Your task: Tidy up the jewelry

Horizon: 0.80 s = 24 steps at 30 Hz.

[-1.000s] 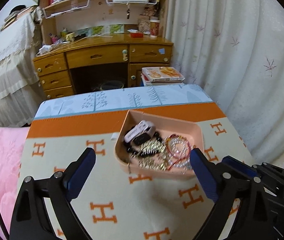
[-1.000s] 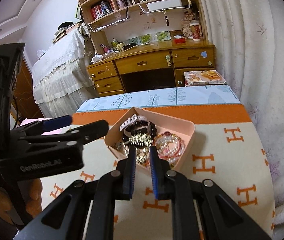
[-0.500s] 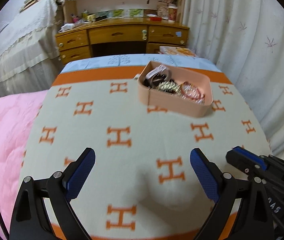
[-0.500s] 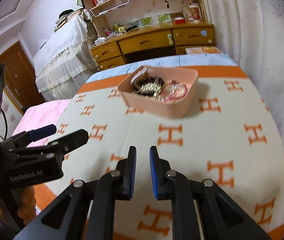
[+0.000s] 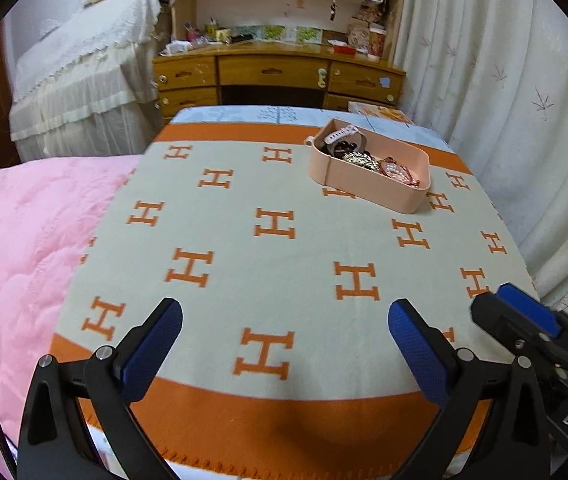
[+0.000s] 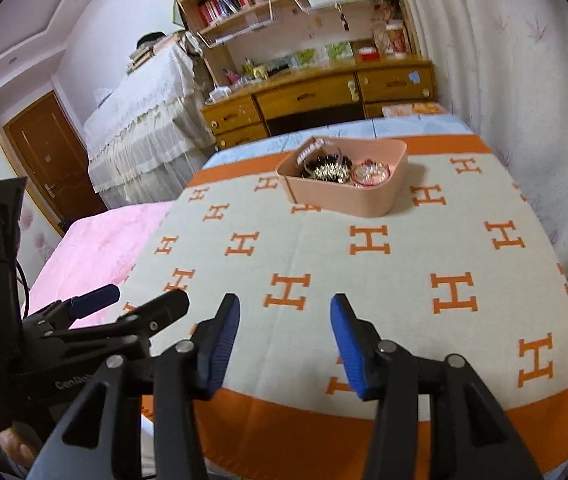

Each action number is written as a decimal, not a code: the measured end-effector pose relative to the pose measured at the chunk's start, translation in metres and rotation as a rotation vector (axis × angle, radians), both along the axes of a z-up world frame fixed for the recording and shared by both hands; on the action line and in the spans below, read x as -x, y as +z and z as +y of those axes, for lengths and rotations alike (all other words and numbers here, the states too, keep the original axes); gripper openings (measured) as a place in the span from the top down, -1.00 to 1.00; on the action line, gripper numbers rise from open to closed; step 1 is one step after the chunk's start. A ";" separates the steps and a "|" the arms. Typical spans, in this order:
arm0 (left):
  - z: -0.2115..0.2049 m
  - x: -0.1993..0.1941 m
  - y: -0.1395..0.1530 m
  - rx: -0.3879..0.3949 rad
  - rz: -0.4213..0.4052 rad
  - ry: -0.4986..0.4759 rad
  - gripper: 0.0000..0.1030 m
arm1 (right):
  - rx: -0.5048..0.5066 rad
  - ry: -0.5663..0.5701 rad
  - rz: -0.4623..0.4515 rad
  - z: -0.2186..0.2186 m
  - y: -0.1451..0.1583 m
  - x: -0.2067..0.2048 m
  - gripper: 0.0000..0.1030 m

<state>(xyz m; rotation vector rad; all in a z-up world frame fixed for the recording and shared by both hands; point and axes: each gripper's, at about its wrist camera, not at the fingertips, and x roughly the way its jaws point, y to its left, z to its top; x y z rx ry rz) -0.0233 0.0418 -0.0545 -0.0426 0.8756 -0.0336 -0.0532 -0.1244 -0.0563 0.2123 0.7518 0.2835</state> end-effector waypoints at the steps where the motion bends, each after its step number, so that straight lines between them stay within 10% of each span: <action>1: 0.000 0.004 0.002 -0.006 -0.007 0.004 -0.98 | 0.005 -0.002 -0.012 0.001 0.002 0.004 0.07; 24: -0.003 0.046 0.022 -0.028 -0.121 0.037 -0.98 | 0.032 -0.038 -0.080 0.005 0.014 0.036 0.06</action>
